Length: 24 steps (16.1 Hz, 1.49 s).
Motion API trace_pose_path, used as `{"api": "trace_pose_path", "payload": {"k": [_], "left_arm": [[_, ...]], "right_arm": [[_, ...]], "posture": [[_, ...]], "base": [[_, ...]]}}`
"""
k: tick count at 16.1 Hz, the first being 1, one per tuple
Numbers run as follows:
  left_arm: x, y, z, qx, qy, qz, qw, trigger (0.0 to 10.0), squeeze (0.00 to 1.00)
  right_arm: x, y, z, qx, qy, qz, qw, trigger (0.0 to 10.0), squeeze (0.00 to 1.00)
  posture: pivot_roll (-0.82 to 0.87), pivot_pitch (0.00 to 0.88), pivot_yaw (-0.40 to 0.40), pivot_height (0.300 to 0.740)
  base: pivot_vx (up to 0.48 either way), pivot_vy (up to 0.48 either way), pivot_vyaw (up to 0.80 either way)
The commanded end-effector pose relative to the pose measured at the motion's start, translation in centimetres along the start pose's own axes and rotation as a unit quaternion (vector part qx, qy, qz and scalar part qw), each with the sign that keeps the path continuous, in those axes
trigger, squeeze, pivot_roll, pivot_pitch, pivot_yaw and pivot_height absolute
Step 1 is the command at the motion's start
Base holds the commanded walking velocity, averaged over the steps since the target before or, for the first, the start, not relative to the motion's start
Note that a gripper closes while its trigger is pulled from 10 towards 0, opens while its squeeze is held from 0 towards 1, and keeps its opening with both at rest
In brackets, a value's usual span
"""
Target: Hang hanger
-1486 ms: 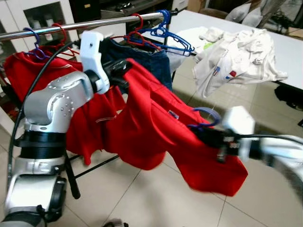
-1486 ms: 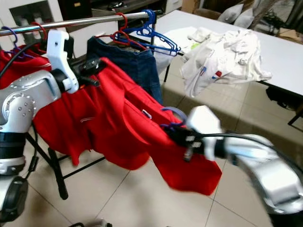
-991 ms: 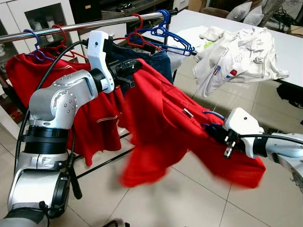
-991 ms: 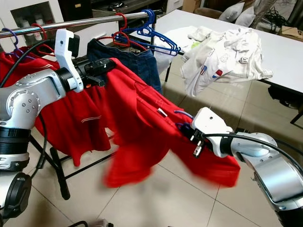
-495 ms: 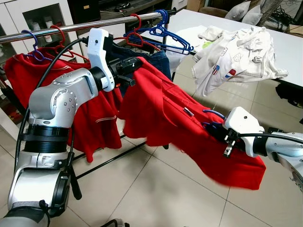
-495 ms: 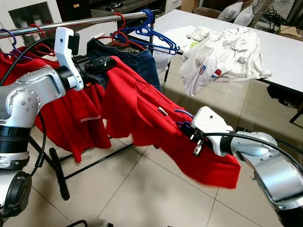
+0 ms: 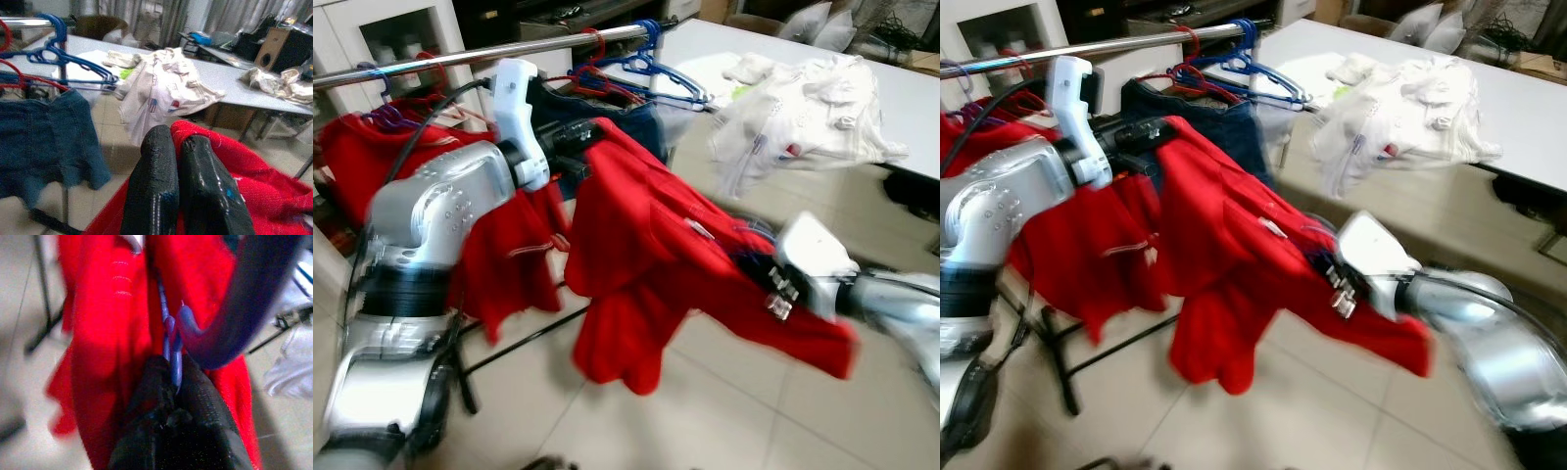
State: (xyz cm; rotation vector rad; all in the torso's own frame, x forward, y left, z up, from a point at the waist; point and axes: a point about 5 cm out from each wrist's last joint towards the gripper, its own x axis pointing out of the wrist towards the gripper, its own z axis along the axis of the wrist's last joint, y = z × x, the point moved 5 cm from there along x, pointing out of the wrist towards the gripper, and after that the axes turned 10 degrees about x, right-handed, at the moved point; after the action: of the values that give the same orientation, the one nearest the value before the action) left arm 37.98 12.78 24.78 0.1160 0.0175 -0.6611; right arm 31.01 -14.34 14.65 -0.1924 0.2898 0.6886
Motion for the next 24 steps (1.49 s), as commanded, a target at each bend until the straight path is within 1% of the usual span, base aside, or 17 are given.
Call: {"api": "trace_pose_path", "payload": {"k": [1, 4, 6, 7, 8, 10, 11, 13, 14, 15, 16, 17, 18, 20, 21, 22, 24], "left_arm": [[-0.2, -1.4, -3.2, 0.021, 0.047, -0.003, 0.999, 0.0, 0.0], [-0.1, -1.5, -3.0, 0.025, 0.044, -0.004, 0.999, 0.0, 0.0], [-0.3, -1.4, -3.5, 0.035, 0.051, 0.003, 0.998, 0.0, 0.0], [-0.4, -1.2, -3.7, 0.042, 0.051, 0.014, 0.998, 0.0, 0.0], [-0.4, -0.9, -3.5, 0.046, 0.045, 0.024, 0.998, 0.0, 0.0], [-0.5, -0.5, -2.7, 0.048, 0.032, 0.032, 0.998, 0.0, 0.0], [-0.8, 0.6, -1.7, 0.073, 0.029, 0.046, 0.996, 0.0, 0.0], [-1.0, 1.1, -0.2, 0.076, 0.012, 0.042, 0.996, 0.0, 0.0], [-1.1, 1.1, 0.3, 0.071, 0.005, 0.04, 0.997, 0.0, 0.0], [-1.1, 0.9, 0.8, 0.071, 0.0, 0.032, 0.997, 0.0, 0.0], [-1.0, 0.4, 1.0, 0.077, -0.001, 0.023, 0.997, 0.0, 0.0], [-0.9, 0.0, 0.9, 0.076, 0.0, 0.015, 0.997, 0.0, 0.0], [-0.7, -0.3, 0.2, 0.086, 0.014, 0.012, 0.996, 0.0, 0.0], [-0.6, -0.4, -0.9, 0.106, 0.036, 0.013, 0.994, 0.0, 0.0], [-0.6, 0.1, -1.3, 0.113, 0.047, 0.023, 0.992, 0.0, 0.0], [-0.6, 0.3, -1.4, 0.116, 0.052, 0.029, 0.991, 0.0, 0.0], [-1.0, 1.8, -1.5, 0.123, 0.061, 0.053, 0.989, 0.0, 0.0]], "right_arm": [[1.2, 0.4, 1.3, 0.037, -0.052, -0.009, 0.998, 10.0, 0.0], [1.5, 0.7, 1.7, 0.037, -0.058, 0.001, 0.998, 10.0, 0.0], [1.7, 1.8, 2.1, 0.025, -0.072, 0.031, 0.997, 10.0, 0.0], [1.5, 2.8, 1.6, 0.012, -0.055, 0.062, 0.996, 10.0, 0.0], [1.3, 3.1, 0.8, -0.011, -0.034, 0.069, 0.997, 10.0, 0.0], [1.1, 2.9, 0.4, -0.002, -0.025, 0.072, 0.997, 10.0, 0.0], [0.7, 1.5, -1.7, -0.067, 0.047, 0.04, 0.996, 10.0, 0.0], [0.0, 0.0, -4.0, -0.14, 0.124, 0.014, 0.982, 10.0, 0.0], [-0.3, 0.1, -4.5, -0.126, 0.14, 0.018, 0.982, 10.0, 0.0], [-0.9, -0.2, -5.4, -0.167, 0.176, 0.016, 0.97, 10.0, 0.0], [-0.7, 0.0, -4.8, -0.135, 0.156, 0.008, 0.979, 10.0, 0.0], [-0.5, 1.0, -3.8, -0.066, 0.121, 0.026, 0.99, 10.0, 0.0], [-0.4, 1.4, -2.8, -0.095, 0.092, 0.035, 0.991, 10.0, 0.0], [-0.4, 1.2, -0.4, -0.064, 0.03, 0.022, 0.997, 10.0, 0.0], [-1.0, 1.3, 1.2, -0.046, -0.008, 0.029, 0.998, 10.0, 0.0], [-1.3, 1.3, 2.1, -0.033, -0.03, 0.034, 0.998, 10.0, 0.0], [-3.4, 1.3, 4.9, 0.022, -0.116, 0.073, 0.99, 10.0, 0.0]], "posture": [[0.01, 0.002, -0.022, 0.74], [0.02, 0.001, -0.029, 0.74], [0.01, 0.006, -0.027, 0.74], [0.01, 0.008, -0.029, 0.74], [0.01, 0.006, -0.033, 0.74], [0.01, 0.008, -0.038, 0.74], [0.01, 0.011, -0.042, 0.74], [0.01, 0.013, -0.043, 0.74], [0.01, 0.016, -0.041, 0.74], [0.01, 0.019, -0.044, 0.74], [0.01, 0.019, -0.043, 0.74], [0.01, 0.02, -0.043, 0.74], [0.01, 0.022, -0.042, 0.74], [0.01, 0.022, -0.039, 0.74], [0.01, 0.022, -0.038, 0.74], [0.01, 0.022, -0.038, 0.74], [0.01, 0.018, -0.034, 0.74]], "base": [[0.0, 0.0, 0.0], [0.0, 0.0, 0.0], [0.0, 0.0, 0.0], [0.0, 0.0, 0.0], [0.0, 0.0, 0.0], [0.0, 0.0, 0.0], [0.0, 0.0, 0.0], [0.0, 0.0, 0.0], [0.0, 0.0, 0.0], [0.0, 0.0, 0.0], [0.0, 0.0, 0.0], [0.0, 0.0, 0.0], [0.0, 0.0, 0.0], [0.0, 0.0, 0.0], [0.0, 0.0, 0.0], [0.0, 0.0, 0.0], [0.0, 0.0, 0.0]]}}
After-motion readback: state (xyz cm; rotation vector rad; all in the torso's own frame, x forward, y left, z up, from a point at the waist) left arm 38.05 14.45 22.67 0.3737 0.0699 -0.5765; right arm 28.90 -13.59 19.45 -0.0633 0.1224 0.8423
